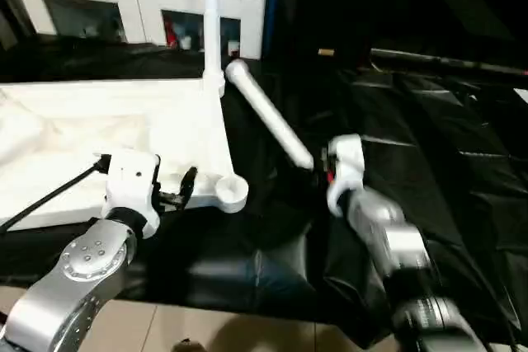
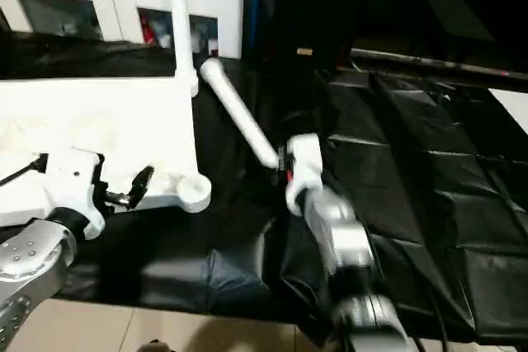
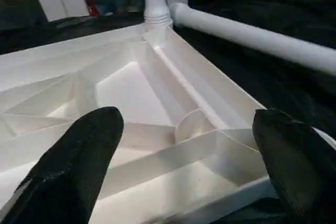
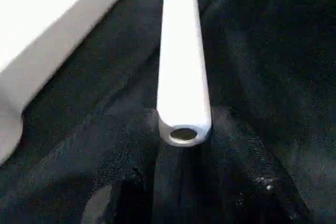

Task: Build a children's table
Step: Rotate table base

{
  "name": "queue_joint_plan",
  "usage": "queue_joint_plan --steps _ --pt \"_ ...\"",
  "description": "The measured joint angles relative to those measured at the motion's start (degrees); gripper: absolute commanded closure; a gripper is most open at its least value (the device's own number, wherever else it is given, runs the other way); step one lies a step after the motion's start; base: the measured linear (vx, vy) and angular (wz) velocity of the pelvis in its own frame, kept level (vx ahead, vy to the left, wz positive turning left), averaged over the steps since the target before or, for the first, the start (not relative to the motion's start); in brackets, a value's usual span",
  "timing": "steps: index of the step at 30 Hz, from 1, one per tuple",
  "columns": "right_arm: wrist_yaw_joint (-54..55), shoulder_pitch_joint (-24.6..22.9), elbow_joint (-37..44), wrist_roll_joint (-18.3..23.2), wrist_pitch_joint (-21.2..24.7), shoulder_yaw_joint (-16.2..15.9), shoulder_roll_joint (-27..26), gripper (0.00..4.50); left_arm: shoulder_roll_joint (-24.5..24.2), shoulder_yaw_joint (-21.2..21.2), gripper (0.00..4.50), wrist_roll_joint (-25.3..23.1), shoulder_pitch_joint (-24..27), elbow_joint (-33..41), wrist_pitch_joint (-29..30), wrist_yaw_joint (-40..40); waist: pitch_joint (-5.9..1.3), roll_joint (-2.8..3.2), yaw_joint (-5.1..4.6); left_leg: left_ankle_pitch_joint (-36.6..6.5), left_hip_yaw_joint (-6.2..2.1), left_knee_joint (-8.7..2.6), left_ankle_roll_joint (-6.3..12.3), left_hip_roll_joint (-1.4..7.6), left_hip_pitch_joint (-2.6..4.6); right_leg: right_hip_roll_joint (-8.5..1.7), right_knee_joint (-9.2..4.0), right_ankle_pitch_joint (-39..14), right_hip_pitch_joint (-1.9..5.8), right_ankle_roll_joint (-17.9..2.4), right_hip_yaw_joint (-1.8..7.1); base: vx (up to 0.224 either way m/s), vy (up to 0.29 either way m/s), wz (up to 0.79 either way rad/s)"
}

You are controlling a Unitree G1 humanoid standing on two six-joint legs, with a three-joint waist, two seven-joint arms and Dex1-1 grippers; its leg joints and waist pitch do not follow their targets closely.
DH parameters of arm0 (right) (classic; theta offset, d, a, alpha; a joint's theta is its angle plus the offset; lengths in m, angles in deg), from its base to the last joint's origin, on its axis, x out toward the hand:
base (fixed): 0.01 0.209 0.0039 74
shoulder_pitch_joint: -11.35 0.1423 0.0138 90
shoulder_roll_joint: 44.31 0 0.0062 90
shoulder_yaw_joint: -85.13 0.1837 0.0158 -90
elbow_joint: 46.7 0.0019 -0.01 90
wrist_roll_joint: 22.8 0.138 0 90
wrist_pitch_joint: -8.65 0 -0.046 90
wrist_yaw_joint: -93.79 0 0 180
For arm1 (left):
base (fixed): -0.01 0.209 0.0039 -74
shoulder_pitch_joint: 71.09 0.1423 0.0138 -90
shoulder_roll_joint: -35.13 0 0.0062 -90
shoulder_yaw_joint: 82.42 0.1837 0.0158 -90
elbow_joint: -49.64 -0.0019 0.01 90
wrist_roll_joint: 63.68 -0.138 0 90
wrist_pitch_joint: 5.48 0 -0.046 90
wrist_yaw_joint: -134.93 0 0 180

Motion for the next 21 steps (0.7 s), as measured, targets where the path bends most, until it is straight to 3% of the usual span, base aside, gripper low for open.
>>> queue_joint_plan --steps 4,6,8,13,17,21 --pt "-1.3 -1.8 3.9 -1.4 5.8 -3.5 2.0 3.33 0.0 0.5 0.00 -1.2 -1.2 -0.4 0.1 2.2 -0.40 0.48 -0.07 -0.1 0.01 -0.07 0.13 -0.10 -0.04 0.01 -0.49 0.2 0.03 0.2 0.10 0.000 0.000 0.00" --pt "-2.2 -2.2 5.9 -2.3 8.7 -5.1 3.9 3.33 0.0 0.6 0.00 -1.6 -1.5 -0.4 0.2 3.6 -0.55 0.44 -0.15 -0.1 0.05 -0.07 0.23 -0.16 -0.04 0.01 -0.63 0.2 0.10 0.3 0.21 0.000 0.000 0.00" --pt "-2.6 -3.4 8.9 -2.2 11.2 -5.7 4.9 2.77 0.3 0.6 0.00 -1.6 -1.2 -0.4 0.2 4.6 -0.63 0.33 -0.21 -0.1 0.05 -0.11 0.27 -0.20 -0.03 0.01 -0.68 0.2 0.15 0.3 0.23 0.000 0.000 0.00" --pt "-3.8 -5.3 17.1 -0.6 18.3 -6.1 6.3 2.37 1.7 -0.7 0.00 -1.0 0.4 -0.2 0.2 5.7 -0.65 0.29 -0.16 -0.2 0.05 -0.22 0.28 -0.22 -0.03 0.01 -0.71 0.2 0.12 0.3 0.24 0.000 0.000 0.00" --pt "-6.5 -6.9 29.9 4.1 27.3 -5.2 9.4 2.06 3.3 -2.7 0.00 -1.1 2.1 0.1 0.0 5.6 -0.70 0.21 0.06 -0.2 0.06 -0.26 0.28 -0.25 -0.01 0.01 -0.75 0.1 0.13 0.4 0.27 0.000 0.000 0.00" --pt "-7.6 -9.4 38.0 5.9 31.6 -4.3 12.4 1.68 4.2 -3.0 0.00 -2.9 2.0 0.1 -2.2 5.5 -0.97 0.39 0.25 -0.2 0.01 -0.26 0.30 -0.34 0.10 -0.01 -1.04 0.2 0.25 0.6 0.29 0.000 0.000 0.00"
